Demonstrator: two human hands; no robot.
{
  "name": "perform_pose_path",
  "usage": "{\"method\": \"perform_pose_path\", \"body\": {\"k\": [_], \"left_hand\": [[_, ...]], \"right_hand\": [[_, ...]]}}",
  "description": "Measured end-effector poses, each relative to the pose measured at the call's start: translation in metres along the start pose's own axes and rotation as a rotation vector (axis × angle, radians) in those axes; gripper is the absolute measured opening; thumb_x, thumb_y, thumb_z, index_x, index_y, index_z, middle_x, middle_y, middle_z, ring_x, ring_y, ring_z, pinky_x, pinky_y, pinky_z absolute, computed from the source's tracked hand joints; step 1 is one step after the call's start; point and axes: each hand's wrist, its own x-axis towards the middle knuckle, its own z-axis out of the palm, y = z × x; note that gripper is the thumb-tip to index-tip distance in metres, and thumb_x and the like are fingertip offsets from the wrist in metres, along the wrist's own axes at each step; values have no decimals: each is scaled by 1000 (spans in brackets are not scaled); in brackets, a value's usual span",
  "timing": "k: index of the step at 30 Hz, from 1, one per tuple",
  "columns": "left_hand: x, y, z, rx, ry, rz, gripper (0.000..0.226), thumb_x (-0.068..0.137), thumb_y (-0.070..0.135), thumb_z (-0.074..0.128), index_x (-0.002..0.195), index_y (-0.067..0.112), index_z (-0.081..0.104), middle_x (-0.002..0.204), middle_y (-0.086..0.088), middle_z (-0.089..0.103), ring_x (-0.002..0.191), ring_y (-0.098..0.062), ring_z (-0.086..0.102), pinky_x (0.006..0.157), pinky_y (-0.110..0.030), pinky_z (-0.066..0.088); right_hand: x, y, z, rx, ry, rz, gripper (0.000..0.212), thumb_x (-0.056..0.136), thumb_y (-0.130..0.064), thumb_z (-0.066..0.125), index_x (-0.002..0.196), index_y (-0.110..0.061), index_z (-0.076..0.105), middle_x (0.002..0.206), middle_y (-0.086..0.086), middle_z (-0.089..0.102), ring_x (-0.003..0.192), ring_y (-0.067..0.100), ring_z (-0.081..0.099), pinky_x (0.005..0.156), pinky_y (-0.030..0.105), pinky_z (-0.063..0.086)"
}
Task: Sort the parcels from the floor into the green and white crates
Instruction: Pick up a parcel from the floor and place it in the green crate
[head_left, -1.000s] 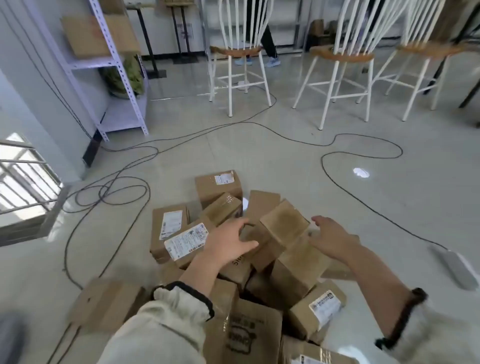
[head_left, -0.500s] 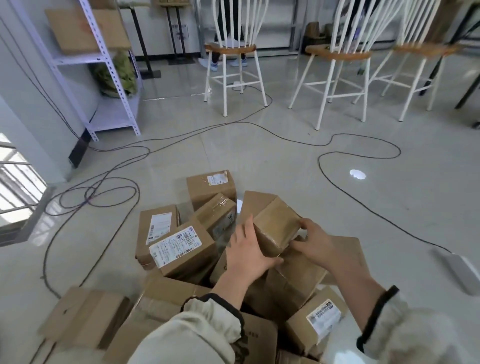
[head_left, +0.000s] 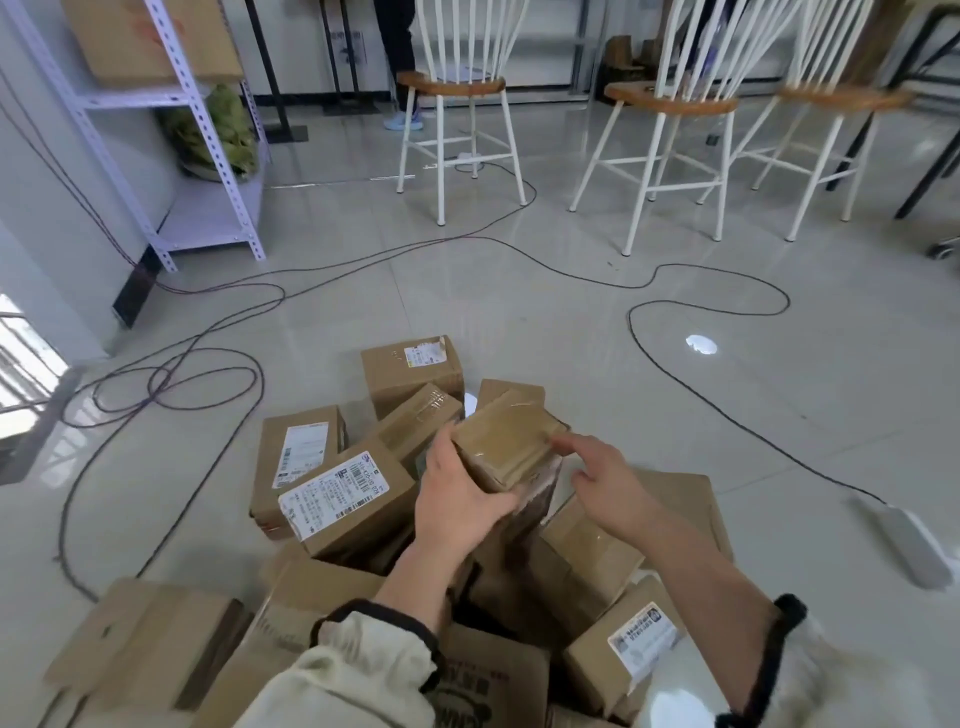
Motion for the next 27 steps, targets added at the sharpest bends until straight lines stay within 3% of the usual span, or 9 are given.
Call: {"method": "perform_pose_path", "body": {"k": [4, 7, 10, 12, 14, 17, 21, 24, 27], "left_hand": [[17, -1, -41, -439, -98, -156, 109, 59, 46, 84, 144, 45, 17, 123, 19, 43, 118, -9, 46, 98, -29, 35], [22, 1, -62, -602, -97, -220, 104, 63, 50, 78, 148, 38, 21, 139, 7, 48, 120, -16, 52, 105, -40, 38], [19, 1, -75, -656, -81, -246, 101, 58, 55, 74, 146, 32, 31, 133, 0, 57, 113, -17, 59, 103, -45, 42], [17, -2, -79, -706, -60, -302, 81, 69, 54, 72, 139, 25, 41, 122, -2, 64, 108, -21, 61, 98, -45, 45], [16, -5, -81, -777, -35, -367, 62, 77, 55, 65, 127, 21, 52, 107, -3, 69, 104, -25, 63, 87, -45, 51], [13, -4, -79, -849, -3, -381, 60, 73, 59, 61, 120, 21, 55, 96, -3, 71, 94, -24, 67, 65, -37, 54], [10, 0, -71, -894, 15, -398, 59, 80, 55, 61, 124, 17, 52, 97, -7, 69, 85, -24, 68, 54, -34, 56], [5, 9, -60, -981, 44, -494, 62, 78, 54, 65, 126, 17, 51, 106, -9, 67, 94, -27, 66, 65, -45, 59], [-2, 19, -48, -1060, 57, -601, 68, 75, 56, 67, 129, 18, 46, 110, -8, 63, 98, -28, 62, 87, -56, 51]], "right_hand": [[-4, -12, 4, 281, 2, 122, 63, 93, -22, 55, 145, -37, 23, 122, -17, 41, 112, 1, 42, 100, 25, 40], [-13, -17, 16, 525, -36, 189, 40, 92, -25, 59, 128, -34, 46, 102, -29, 61, 82, -14, 62, 64, 2, 46], [-23, -19, 24, 609, -83, 212, 30, 90, -30, 62, 119, -27, 59, 91, -18, 72, 80, -7, 67, 58, 4, 47], [-26, -20, 20, 660, -115, 212, 28, 85, -38, 64, 113, -37, 59, 91, -25, 71, 81, -9, 66, 58, 5, 48], [-28, -21, 13, 755, -132, 228, 32, 77, -46, 66, 107, -39, 60, 94, -21, 72, 85, -4, 67, 62, 11, 52], [-26, -18, 12, 1007, -73, 283, 53, 70, -39, 69, 119, -19, 61, 105, 0, 73, 96, 15, 69, 77, 29, 55], [-28, -24, 25, 1300, 17, 387, 61, 69, -27, 70, 126, -14, 53, 105, 7, 72, 93, 22, 70, 72, 35, 58], [-27, -25, 31, 1388, 57, 418, 68, 66, -29, 72, 130, -25, 49, 113, 6, 70, 106, 28, 65, 92, 48, 51], [-28, -27, 28, 1384, -15, 390, 65, 65, -29, 73, 126, -36, 52, 111, 1, 71, 98, 25, 67, 72, 47, 57]]}}
